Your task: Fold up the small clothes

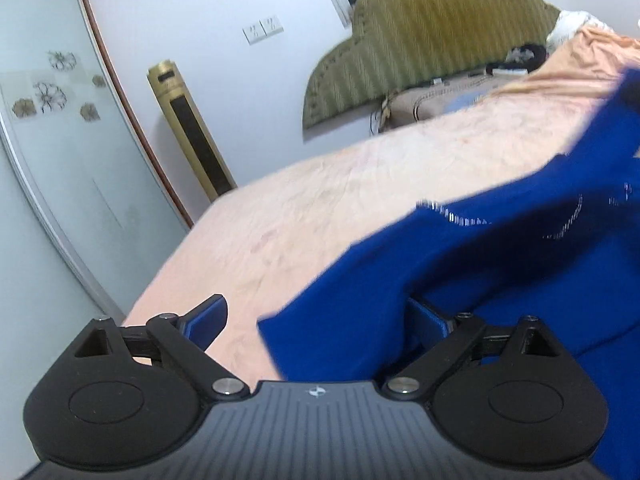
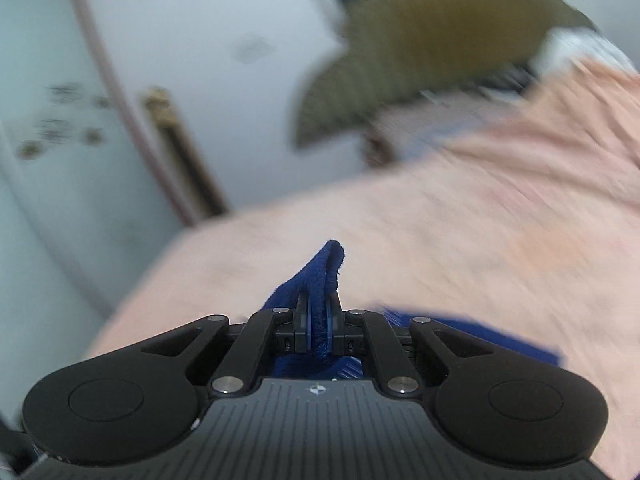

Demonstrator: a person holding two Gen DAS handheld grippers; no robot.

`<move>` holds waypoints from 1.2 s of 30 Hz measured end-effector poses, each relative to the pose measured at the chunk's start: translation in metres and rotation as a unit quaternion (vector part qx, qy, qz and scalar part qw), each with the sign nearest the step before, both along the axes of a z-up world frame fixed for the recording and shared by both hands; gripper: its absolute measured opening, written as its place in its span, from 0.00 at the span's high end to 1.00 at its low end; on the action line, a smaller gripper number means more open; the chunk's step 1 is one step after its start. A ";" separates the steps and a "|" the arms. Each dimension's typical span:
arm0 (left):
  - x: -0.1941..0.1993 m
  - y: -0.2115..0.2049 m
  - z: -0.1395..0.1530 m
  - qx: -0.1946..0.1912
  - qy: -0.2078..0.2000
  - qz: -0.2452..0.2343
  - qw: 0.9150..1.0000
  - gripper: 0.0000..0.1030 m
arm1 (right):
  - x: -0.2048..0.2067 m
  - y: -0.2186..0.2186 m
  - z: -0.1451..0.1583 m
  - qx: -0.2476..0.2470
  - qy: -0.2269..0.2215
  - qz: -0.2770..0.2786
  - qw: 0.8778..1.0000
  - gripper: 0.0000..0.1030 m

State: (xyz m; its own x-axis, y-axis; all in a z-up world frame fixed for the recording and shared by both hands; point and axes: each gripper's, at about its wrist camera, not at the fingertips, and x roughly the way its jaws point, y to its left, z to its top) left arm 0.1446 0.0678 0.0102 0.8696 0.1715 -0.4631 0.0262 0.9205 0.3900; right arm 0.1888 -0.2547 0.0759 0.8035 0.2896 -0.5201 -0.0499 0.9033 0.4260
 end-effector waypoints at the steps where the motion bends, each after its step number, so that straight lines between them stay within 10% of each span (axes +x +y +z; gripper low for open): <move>1: -0.001 0.001 -0.002 -0.004 0.006 -0.002 1.000 0.06 | 0.003 -0.007 -0.016 0.001 0.027 -0.012 1.000 0.90; 5: -0.013 0.001 -0.003 -0.020 0.020 -0.020 0.999 0.06 | 0.005 -0.023 -0.057 0.016 0.082 -0.031 0.996 0.90; 10: -0.027 0.004 0.005 -0.059 0.030 -0.064 0.996 0.06 | -0.010 -0.028 -0.048 0.013 0.031 -0.032 0.999 0.90; 20: -0.031 -0.011 0.009 -0.111 0.068 -0.073 0.989 0.06 | -0.013 -0.055 -0.063 0.025 0.077 -0.057 0.995 0.89; 24: -0.032 -0.027 0.007 -0.100 0.075 -0.068 0.990 0.06 | -0.007 -0.053 -0.064 -0.048 0.095 -0.090 0.990 0.82; 28: -0.038 -0.035 0.007 -0.101 0.080 -0.079 0.989 0.06 | -0.013 -0.073 -0.073 -0.003 0.104 -0.132 0.986 0.61; 36: -0.043 -0.046 0.010 -0.088 0.069 -0.084 0.990 0.06 | -0.056 -0.079 -0.080 0.096 0.091 -0.145 0.981 0.61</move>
State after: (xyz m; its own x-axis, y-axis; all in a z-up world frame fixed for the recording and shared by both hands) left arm 0.1013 0.0215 0.0201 0.8056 -0.0637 -0.5890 0.2260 0.9521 0.2061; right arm 0.1323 -0.3333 -0.0038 0.7656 0.1693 -0.6207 0.2900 0.7704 0.5678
